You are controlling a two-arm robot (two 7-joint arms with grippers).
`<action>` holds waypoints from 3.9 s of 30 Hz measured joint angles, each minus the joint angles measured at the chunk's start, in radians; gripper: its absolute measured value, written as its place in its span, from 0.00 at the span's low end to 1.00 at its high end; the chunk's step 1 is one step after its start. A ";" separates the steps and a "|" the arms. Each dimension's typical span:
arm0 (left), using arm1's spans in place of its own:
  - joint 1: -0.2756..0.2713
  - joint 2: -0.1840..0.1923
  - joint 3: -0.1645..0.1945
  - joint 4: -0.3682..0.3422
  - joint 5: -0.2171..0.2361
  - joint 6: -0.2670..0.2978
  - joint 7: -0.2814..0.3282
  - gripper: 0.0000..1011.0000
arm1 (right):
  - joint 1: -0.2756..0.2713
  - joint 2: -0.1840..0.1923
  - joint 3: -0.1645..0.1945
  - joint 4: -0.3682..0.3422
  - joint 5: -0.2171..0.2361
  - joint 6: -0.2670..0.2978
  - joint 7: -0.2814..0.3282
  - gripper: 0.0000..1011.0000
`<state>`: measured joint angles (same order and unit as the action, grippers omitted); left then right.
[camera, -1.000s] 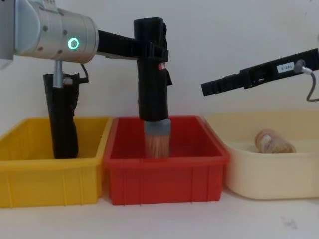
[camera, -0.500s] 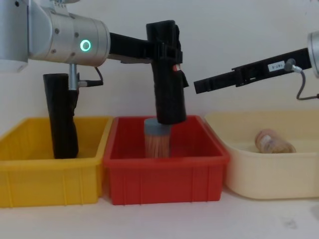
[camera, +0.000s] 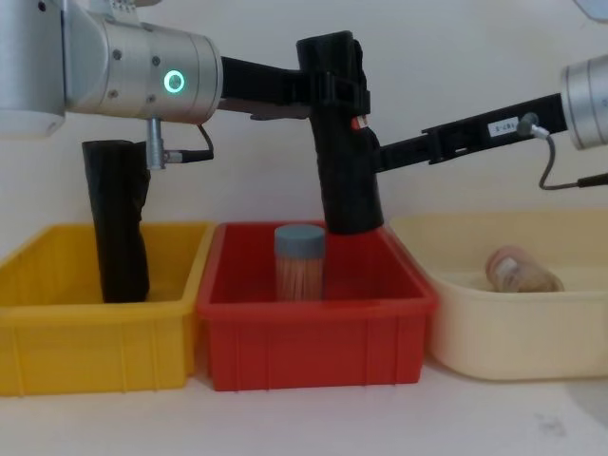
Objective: Pick up the garbage bag with the one hand and transfer it to the other hand.
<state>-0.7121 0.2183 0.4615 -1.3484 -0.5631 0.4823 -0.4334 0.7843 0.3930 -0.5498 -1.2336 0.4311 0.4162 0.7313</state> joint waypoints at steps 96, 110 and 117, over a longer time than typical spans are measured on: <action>-0.008 -0.004 0.002 0.008 -0.024 -0.016 -0.024 0.99 | 0.081 0.027 -0.024 0.225 -0.040 -0.036 -0.124 0.71; -0.008 -0.004 0.002 0.008 -0.024 -0.016 -0.024 0.99 | 0.116 0.047 -0.060 0.272 -0.073 -0.040 -0.042 0.99; -0.008 -0.004 0.002 0.008 -0.023 -0.016 -0.024 0.99 | 0.125 0.051 -0.068 0.282 -0.081 -0.041 -0.024 0.99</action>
<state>-0.7197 0.2145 0.4636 -1.3401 -0.5866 0.4660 -0.4569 0.9088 0.4441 -0.6178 -0.9514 0.3505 0.3749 0.7070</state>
